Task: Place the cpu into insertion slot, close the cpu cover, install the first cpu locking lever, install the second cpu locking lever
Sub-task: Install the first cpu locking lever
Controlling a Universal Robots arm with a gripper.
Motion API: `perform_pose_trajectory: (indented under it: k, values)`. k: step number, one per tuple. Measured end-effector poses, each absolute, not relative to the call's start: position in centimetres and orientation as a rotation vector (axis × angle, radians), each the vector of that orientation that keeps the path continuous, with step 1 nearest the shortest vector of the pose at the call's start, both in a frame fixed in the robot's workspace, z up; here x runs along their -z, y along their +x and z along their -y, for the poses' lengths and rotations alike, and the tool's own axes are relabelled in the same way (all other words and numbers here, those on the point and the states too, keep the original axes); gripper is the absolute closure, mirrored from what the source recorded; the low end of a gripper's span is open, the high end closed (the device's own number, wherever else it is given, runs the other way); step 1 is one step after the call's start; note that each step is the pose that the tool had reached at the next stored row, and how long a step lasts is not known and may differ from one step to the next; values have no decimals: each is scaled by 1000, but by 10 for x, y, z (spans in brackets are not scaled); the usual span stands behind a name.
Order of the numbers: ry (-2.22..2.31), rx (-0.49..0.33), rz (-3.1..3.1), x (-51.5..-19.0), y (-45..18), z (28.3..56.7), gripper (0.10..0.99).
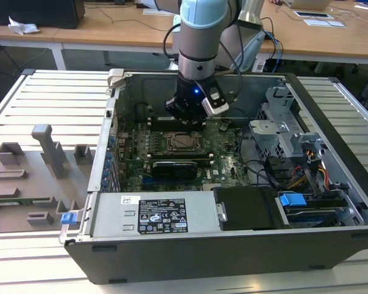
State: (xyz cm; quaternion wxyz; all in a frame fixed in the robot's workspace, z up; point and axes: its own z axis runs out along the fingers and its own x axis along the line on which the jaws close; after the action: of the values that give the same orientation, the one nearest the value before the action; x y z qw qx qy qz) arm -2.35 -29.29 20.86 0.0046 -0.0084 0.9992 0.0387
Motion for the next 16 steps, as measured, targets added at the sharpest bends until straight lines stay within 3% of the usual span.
perform_pose_trajectory:
  k: [3, 7, 16]
  values:
    - [-29, 25, -3133, -209, -24, 301, 980]
    - [-29, 26, -3133, -209, -24, 315, 980]
    - [-28, 26, -3133, -215, -24, 317, 980]
